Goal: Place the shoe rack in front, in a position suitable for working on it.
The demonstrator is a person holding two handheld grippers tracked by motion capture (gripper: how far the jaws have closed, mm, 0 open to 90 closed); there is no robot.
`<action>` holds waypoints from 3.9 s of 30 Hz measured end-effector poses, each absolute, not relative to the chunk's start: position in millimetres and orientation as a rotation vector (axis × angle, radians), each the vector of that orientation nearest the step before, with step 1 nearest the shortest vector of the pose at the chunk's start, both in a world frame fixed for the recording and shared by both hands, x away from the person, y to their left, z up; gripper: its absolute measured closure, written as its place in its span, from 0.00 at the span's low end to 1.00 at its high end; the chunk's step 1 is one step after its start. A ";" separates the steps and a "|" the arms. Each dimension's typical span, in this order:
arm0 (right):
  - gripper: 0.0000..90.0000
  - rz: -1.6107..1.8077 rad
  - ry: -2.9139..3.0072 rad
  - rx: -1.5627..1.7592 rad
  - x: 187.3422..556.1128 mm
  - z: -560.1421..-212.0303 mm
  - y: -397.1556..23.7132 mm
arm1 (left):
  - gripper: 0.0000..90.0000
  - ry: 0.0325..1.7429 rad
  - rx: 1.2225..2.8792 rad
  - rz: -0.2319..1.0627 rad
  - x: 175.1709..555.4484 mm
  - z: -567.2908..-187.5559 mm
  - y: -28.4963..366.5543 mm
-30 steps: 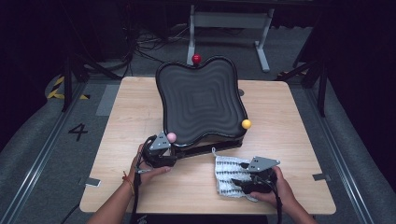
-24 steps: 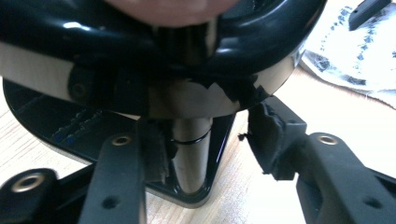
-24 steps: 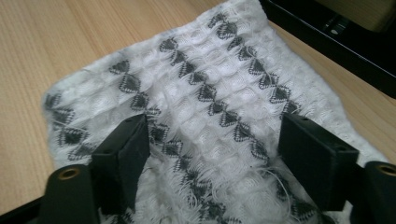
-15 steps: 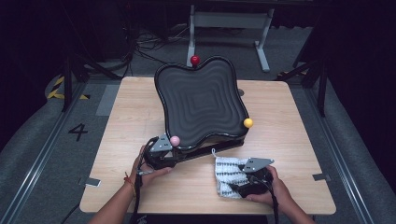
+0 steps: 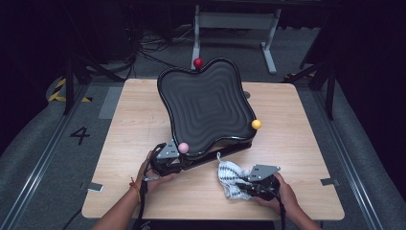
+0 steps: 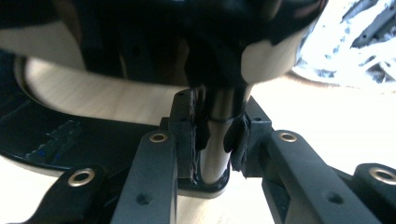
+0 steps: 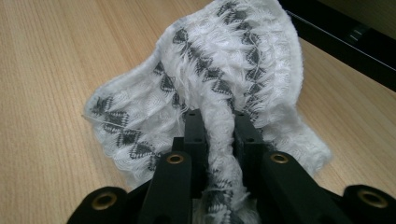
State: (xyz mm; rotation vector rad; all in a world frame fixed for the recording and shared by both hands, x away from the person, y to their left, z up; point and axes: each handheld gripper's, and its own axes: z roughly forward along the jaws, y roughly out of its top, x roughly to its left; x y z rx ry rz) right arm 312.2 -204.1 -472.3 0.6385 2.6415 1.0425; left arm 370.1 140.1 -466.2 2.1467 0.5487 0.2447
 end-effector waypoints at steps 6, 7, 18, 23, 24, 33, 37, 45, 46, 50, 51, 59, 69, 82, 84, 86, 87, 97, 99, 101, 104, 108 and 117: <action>0.90 1.055 2.620 0.627 310.2 -473.4 -205.0 | 0.80 0.536 2.157 0.238 368.5 -469.0 136.8; 0.90 1.055 2.619 0.623 310.2 -473.2 -205.1 | 0.80 0.534 2.162 0.233 367.6 -469.1 136.2; 0.91 1.105 2.558 0.639 311.2 -468.0 -210.3 | 0.82 0.511 2.152 0.235 364.0 -471.3 133.6; 0.91 1.145 2.493 0.648 318.6 -462.2 -207.0 | 0.82 0.499 2.150 0.228 361.6 -471.8 131.0; 0.91 1.151 2.485 0.657 320.3 -462.3 -206.3 | 0.82 0.494 2.147 0.223 361.0 -472.2 129.8; 0.91 1.190 2.452 0.667 338.5 -463.6 -179.1 | 0.82 0.460 2.156 0.202 353.7 -472.4 119.0; 0.91 1.197 2.444 0.643 343.1 -464.9 -161.2 | 0.82 0.459 2.156 0.200 353.9 -472.5 119.3; 0.90 1.204 2.447 0.607 352.2 -472.4 -136.1 | 0.82 0.457 2.151 0.191 354.5 -472.9 119.4; 0.90 1.225 2.447 0.601 353.2 -473.1 -134.8 | 0.82 0.457 2.151 0.187 354.8 -472.9 119.6; 0.90 1.243 2.419 0.577 357.4 -475.7 -130.5 | 0.82 0.453 2.151 0.179 355.2 -473.1 119.4; 0.90 1.238 2.415 0.575 358.4 -476.4 -129.1 | 0.82 0.453 2.151 0.178 355.2 -473.1 119.4; 0.90 1.248 2.409 0.552 363.3 -481.4 -124.1 | 0.82 0.436 2.151 0.173 356.4 -473.8 120.2; 0.90 1.219 2.380 0.587 366.3 -481.5 -130.1 | 0.82 0.434 2.158 0.164 356.6 -474.2 121.3; 0.90 1.158 2.329 0.671 379.4 -481.1 -152.5 | 0.82 0.431 2.159 0.163 356.7 -474.5 121.6; 0.90 1.152 2.318 0.685 381.1 -481.2 -156.3 | 0.82 0.430 2.158 0.162 356.9 -474.6 121.7; 0.90 1.140 2.304 0.685 382.6 -481.2 -159.6 | 0.82 0.429 2.159 0.163 357.0 -474.6 121.7; 0.90 1.136 2.301 0.691 383.2 -481.2 -161.4 | 0.82 0.430 2.159 0.163 356.9 -474.6 121.7; 0.90 1.099 2.264 0.763 393.2 -480.6 -181.1 | 0.82 0.432 2.157 0.162 356.6 -474.7 121.5; 0.90 1.088 2.252 0.776 395.3 -480.6 -185.4 | 0.82 0.432 2.158 0.163 356.6 -474.7 121.5; 0.90 1.082 2.241 0.793 396.7 -481.0 -189.3 | 0.82 0.433 2.158 0.163 356.6 -474.8 121.6; 0.90 1.065 2.224 0.806 398.4 -481.2 -194.0 | 0.82 0.433 2.158 0.163 356.6 -474.8 121.5; 0.90 1.044 2.212 0.831 400.0 -481.1 -199.1 | 0.82 0.433 2.159 0.164 356.5 -474.8 121.5; 0.90 0.970 2.165 0.875 405.6 -480.6 -212.9 | 0.82 0.431 2.156 0.169 356.0 -475.2 121.4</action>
